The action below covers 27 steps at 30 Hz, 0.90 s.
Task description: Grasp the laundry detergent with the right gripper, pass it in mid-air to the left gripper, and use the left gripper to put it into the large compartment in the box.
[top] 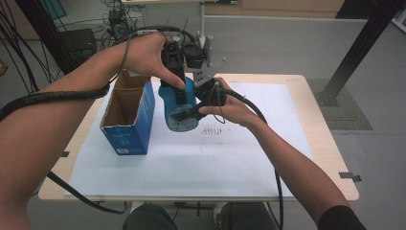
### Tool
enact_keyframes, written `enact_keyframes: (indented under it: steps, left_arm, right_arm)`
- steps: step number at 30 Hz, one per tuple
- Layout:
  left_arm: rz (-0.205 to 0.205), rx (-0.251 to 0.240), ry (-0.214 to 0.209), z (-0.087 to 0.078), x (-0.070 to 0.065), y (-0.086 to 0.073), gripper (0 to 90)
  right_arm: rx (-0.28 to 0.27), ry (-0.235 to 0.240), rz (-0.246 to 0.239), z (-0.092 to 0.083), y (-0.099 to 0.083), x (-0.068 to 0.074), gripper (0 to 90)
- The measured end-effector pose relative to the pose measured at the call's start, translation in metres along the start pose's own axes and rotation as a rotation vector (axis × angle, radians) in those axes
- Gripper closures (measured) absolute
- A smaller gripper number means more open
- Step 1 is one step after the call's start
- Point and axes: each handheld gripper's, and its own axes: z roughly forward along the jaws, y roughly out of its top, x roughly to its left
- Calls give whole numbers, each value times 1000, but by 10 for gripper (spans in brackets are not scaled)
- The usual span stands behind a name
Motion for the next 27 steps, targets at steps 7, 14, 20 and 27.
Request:
enact_keyframes:
  steps: [7,14,20,27]
  left_arm:
    - [-6,5,-4,2,1,1,373]
    - [-24,18,2,3,5,0,372]
    - [-56,20,-3,0,9,-2,372]
    - [-92,18,7,-5,12,-5,372]
  right_arm:
    - [8,-4,12,-1,-1,1,335]
    - [11,-45,60,-9,-5,0,162]
    - [53,-97,67,-20,-10,1,35]
    - [82,-160,101,-39,-15,4,3]
